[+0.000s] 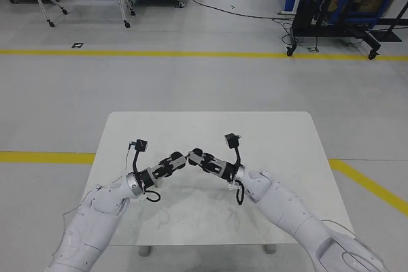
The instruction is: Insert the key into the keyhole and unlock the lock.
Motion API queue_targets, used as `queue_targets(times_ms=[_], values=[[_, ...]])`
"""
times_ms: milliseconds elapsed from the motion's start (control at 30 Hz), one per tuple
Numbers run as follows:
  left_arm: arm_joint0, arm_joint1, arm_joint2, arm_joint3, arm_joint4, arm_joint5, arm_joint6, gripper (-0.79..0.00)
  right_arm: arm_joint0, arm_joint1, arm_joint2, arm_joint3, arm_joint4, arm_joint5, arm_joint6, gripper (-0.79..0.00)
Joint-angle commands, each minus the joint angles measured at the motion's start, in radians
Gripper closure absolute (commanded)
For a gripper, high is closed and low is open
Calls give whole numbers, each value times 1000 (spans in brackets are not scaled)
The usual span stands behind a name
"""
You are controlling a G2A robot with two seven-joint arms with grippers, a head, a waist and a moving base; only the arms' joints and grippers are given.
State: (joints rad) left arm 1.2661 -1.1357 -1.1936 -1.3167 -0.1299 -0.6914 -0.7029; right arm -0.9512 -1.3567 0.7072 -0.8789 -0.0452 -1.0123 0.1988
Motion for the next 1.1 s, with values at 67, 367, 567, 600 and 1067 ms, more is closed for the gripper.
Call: queue_targets(times_ms=[67,367,567,600,1067], values=[[0,1,2,-1,-1,0,0,-314,0,-1,2,1,8,0,18,0],[0,3,4,-3,-1,4,0,-80,-5,-6,9,0,31,0,50,0],[0,3,5,-4,-5,12,3,0,-9,-8,16,-2,36,0,68,0],[0,3,5,-3,-5,13,5,0,-10,-8,17,-4,37,0,71,0],[5,9,-11,-8,4,0,21,0,-20,-6,32,-20,45,0,91,-785]])
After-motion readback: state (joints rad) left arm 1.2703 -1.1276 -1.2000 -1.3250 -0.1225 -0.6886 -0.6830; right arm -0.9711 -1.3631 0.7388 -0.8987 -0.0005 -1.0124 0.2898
